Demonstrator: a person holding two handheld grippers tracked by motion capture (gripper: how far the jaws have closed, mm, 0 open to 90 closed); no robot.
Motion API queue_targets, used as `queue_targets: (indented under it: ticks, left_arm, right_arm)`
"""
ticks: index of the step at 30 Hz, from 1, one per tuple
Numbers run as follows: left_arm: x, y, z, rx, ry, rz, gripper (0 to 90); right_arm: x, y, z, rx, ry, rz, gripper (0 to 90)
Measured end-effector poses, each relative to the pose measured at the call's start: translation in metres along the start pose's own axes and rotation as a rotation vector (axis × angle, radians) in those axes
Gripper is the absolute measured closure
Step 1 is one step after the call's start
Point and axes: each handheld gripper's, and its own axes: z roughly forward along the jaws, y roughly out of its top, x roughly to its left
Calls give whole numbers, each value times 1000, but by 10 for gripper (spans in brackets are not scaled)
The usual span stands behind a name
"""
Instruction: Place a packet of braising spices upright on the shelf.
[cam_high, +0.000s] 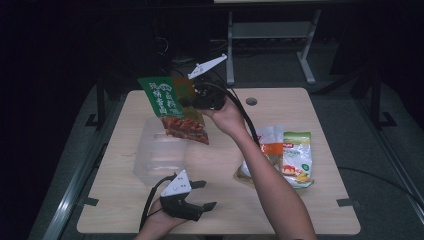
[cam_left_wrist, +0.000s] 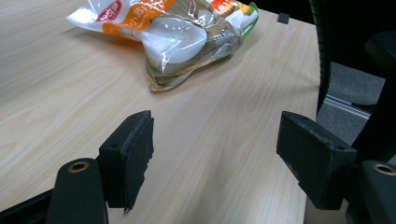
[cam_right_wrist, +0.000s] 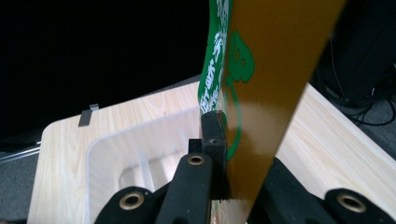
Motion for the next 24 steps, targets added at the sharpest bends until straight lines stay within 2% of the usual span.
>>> queue_targets:
  ticks: [8,10,15,21,24]
  left_arm:
    - [0,1,0,-3,1,8,272]
    - [1,1,-1,0,4,11,271]
    - [0,1,0,-9,2,1,272]
    - [0,1,0,1,1,11,271]
    - [0,1,-1,1,2,16,272]
  right_arm:
    - [-9,10,21,-6,7,18,898]
    - [-10,10,27,-12,10,35,898]
    - [-14,8,45,-12,16,54,898]
    - [-18,5,65,-27,35,75,897]
    - [-19,4,74,-34,44,100,898]
